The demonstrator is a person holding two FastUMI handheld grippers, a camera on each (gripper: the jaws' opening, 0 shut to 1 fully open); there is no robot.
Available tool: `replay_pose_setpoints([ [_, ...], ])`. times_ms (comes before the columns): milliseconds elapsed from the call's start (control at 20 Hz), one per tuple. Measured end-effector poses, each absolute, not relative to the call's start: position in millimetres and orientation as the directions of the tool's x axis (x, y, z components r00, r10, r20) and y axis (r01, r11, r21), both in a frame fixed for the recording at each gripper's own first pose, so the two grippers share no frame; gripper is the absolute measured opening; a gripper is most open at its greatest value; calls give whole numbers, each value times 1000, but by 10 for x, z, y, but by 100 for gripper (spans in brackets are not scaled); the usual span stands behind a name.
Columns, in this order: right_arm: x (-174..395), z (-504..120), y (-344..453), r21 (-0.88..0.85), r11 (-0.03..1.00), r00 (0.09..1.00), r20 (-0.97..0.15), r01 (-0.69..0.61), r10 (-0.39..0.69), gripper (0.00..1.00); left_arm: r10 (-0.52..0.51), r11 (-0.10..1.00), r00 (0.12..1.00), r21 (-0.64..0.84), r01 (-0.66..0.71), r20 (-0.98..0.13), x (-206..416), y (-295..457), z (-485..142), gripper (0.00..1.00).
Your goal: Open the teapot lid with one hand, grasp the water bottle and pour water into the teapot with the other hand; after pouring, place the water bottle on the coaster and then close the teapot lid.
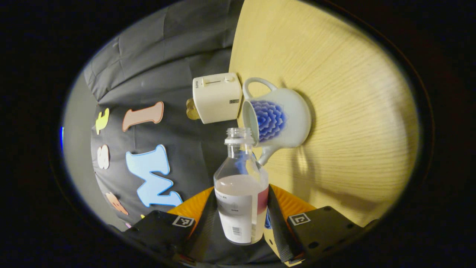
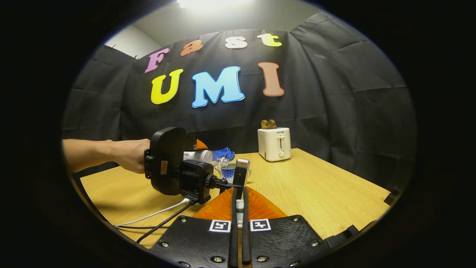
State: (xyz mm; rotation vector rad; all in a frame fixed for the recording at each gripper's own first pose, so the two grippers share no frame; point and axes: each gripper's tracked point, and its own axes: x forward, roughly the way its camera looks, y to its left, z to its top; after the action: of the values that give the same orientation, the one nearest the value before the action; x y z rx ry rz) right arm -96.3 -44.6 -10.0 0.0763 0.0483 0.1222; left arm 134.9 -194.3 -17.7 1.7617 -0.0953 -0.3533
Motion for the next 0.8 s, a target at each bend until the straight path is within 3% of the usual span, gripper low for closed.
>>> replay_pose_setpoints([
  [800,-978,-109,-466,84,989,991,-47,-118,122,5,-246,-387,951,918,83,-190,1398,-1993,-68,84],
])
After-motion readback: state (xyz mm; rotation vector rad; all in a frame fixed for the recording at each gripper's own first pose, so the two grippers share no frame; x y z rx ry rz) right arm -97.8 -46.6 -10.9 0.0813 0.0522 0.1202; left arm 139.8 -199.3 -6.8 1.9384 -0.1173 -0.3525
